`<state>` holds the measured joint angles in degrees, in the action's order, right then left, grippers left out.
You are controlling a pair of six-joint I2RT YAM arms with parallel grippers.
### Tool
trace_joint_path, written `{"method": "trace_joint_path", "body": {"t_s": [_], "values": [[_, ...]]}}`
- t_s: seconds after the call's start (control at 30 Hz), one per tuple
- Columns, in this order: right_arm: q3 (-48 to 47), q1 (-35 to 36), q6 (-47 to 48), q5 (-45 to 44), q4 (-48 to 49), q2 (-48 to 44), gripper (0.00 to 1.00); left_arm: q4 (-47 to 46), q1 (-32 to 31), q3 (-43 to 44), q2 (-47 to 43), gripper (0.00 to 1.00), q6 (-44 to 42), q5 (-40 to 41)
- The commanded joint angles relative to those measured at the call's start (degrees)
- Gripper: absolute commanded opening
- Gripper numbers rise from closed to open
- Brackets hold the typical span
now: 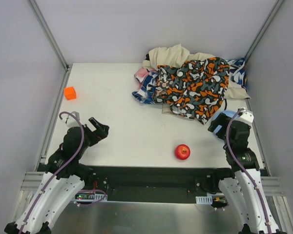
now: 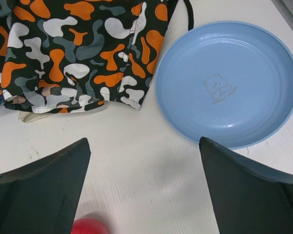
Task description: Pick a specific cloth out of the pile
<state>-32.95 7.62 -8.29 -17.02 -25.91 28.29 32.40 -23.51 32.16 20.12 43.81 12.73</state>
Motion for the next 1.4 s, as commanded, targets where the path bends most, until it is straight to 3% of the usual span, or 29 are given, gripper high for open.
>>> {"method": "trace_joint_path", "body": {"t_s": [0.0,0.17,0.33,0.4,0.43,0.5,0.57,0.63,0.77,0.9,1.03,1.27,1.37], "values": [[0.3,-0.1,1.3,2.0,5.1,-1.4,0.96,-0.3,0.6,-0.3,0.5,0.99,0.6,1.9],[-0.3,-0.1,3.8,5.0,10.2,1.4,0.95,-1.0,0.6,0.6,3.3,0.99,0.1,1.9],[-5.8,-0.8,7.4,6.7,14.0,14.4,0.96,-4.7,0.6,1.7,8.4,0.99,-2.9,-0.9],[-9.7,-0.9,11.0,14.5,14.5,19.8,0.96,-6.6,0.7,1.9,10.8,0.99,-3.9,-2.0],[-11.0,-0.5,13.7,22.8,16.4,22.4,0.96,-7.1,0.6,2.1,12.1,0.99,-4.3,-2.3],[-14.6,6.0,24.4,27.6,15.8,27.1,0.96,-8.4,0.6,2.5,14.4,0.99,-5.0,-2.6],[-17.7,18.2,43.5,22.5,13.9,32.8,0.96,-9.7,0.7,2.8,16.7,0.99,-5.6,-2.6],[-20.3,24.5,56.4,19.2,11.9,40.1,0.95,-10.6,0.6,3.3,18.5,0.99,-6.5,-3.1],[-29.4,30.0,66.7,7.7,10.5,55.5,0.96,-11.0,0.7,3.3,19.8,0.99,-7.2,-2.4],[-40.8,31.4,72.0,-2.6,4.7,70.4,0.96,-11.3,0.7,2.6,19.7,0.99,-7.3,-0.3],[-44.6,31.2,79.4,-10.1,4.5,79.9,0.96,-11.7,0.7,2.1,19.3,0.99,-7.5,1.5],[-49.0,27.6,85.4,-11.6,3.3,89.6,0.96,-12.5,0.7,1.6,20.0,0.99,-7.8,3.1],[-50.1,25.8,88.7,-15.2,9.3,93.6,0.96,-12.9,0.7,1.8,20.7,0.99,-7.7,3.9]]}}
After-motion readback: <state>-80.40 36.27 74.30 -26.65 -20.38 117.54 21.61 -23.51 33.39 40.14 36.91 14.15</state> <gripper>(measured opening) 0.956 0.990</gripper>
